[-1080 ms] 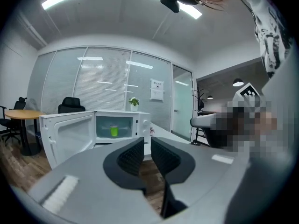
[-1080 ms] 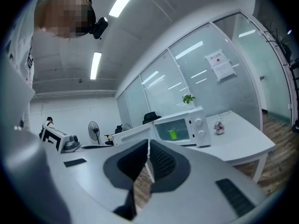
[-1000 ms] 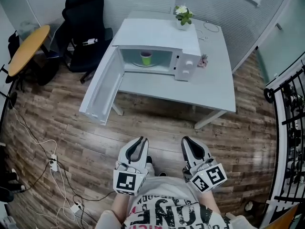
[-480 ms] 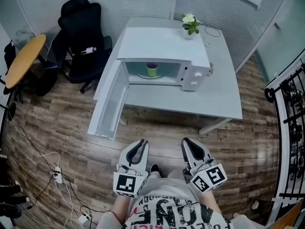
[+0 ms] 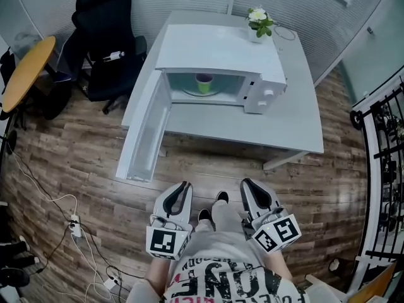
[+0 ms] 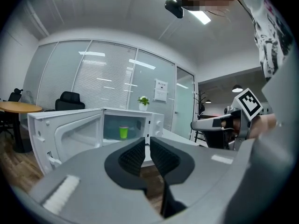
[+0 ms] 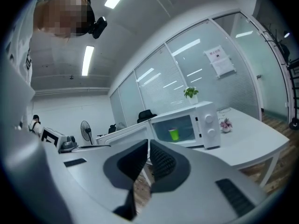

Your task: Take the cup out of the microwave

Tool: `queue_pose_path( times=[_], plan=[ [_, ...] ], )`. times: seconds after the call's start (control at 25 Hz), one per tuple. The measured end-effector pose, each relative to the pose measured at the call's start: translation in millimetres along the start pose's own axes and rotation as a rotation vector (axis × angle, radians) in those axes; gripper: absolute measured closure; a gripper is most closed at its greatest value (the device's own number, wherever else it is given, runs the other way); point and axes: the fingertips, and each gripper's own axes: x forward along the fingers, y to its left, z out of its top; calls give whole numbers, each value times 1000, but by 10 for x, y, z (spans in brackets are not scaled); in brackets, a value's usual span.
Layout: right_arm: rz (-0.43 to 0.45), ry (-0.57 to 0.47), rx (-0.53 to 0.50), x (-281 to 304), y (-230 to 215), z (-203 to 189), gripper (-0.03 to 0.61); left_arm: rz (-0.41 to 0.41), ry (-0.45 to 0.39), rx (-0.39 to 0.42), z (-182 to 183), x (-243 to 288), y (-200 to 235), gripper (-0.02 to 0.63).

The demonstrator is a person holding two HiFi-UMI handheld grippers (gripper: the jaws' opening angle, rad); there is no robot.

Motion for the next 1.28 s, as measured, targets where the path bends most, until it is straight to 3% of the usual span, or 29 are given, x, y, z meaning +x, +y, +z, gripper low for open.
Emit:
queue_pose_path(
  times=[0.44,1.28],
  plan=[
    [28,33,19,285,-235,4,557,47,3,-16,29,269,147,574],
    [131,50,26,1036,-1304,371,557,133,-41,17,413,1512,187,574]
  ],
)
